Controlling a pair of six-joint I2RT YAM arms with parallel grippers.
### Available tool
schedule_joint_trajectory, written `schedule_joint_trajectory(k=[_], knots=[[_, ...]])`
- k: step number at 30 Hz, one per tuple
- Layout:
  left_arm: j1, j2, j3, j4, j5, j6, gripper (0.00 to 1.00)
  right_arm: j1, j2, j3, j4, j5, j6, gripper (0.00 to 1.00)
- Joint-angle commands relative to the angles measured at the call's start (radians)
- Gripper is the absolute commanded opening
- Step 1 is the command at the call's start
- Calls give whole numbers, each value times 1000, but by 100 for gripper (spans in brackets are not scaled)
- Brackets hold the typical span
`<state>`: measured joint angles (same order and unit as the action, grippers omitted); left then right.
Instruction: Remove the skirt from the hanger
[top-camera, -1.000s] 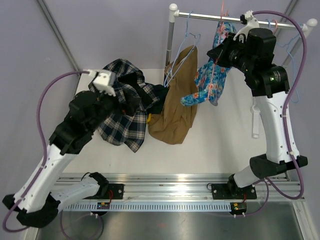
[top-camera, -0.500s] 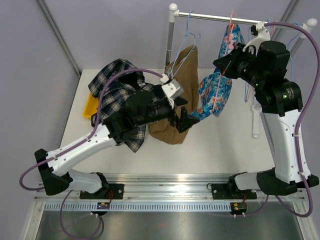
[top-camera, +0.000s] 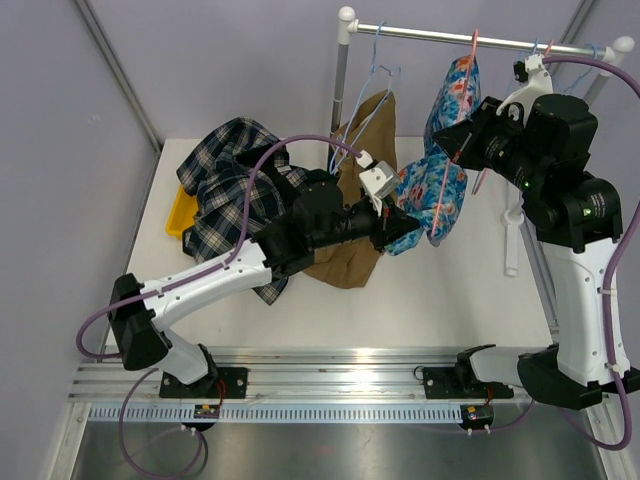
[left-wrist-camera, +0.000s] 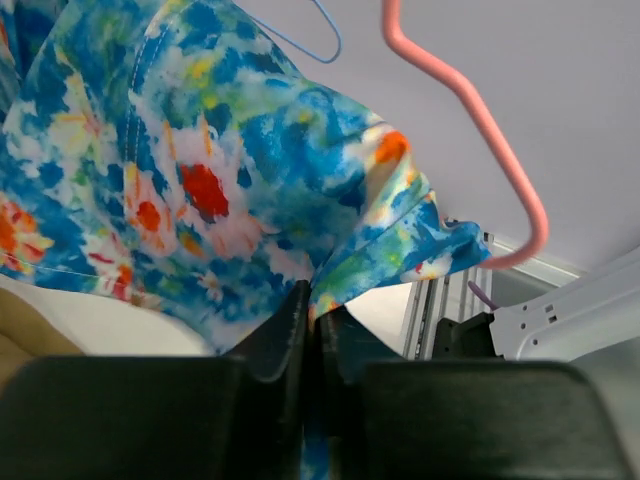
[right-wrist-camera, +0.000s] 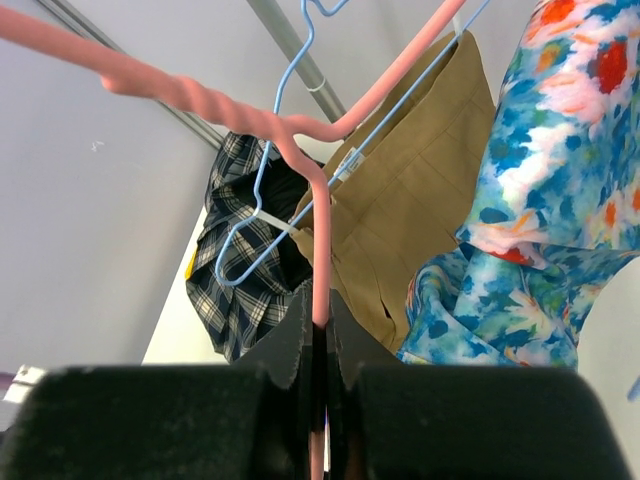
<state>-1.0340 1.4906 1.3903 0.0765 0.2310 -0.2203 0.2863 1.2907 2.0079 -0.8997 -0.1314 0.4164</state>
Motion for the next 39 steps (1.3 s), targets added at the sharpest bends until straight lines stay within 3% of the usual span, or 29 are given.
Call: schedule_joint_trajectory(k=[1, 5, 8, 12, 16, 18, 22, 25, 29, 34, 37, 39], knots=[[-1, 11, 15, 111, 22, -33, 0, 4, -42, 45, 104, -17, -25, 0], [-15, -76, -112, 92, -14, -51, 0, 4, -37, 64, 102, 4, -39, 0], [-73, -198, -316, 65, -126, -50, 0, 4, -25, 118, 91, 36, -64, 0], [-153, -355, -656, 80, -225, -169, 0, 4, 16, 209, 68, 91, -105, 0], [-234, -507, -831, 77, -335, -273, 0, 4, 50, 276, 48, 116, -122, 0], [-279, -584, -849, 19, -375, -297, 0, 4, 52, 269, 53, 118, -122, 0], [-308, -659, -800, -169, -507, -274, 0, 5, 41, 209, 68, 127, -119, 0], [-308, -629, -739, -339, -605, -222, 0, 4, 42, 198, 71, 162, -122, 0], [-308, -560, -552, -555, -755, -176, 0, 4, 62, 207, 59, 173, -126, 0], [-290, -604, -352, -699, -904, -70, 0, 4, 88, 189, 48, 216, -130, 0], [-157, -599, -219, -705, -906, 40, 0, 1, 108, 173, 53, 228, -137, 0], [22, -564, -119, -701, -824, 123, 0, -10, 120, 161, 62, 225, -133, 0]])
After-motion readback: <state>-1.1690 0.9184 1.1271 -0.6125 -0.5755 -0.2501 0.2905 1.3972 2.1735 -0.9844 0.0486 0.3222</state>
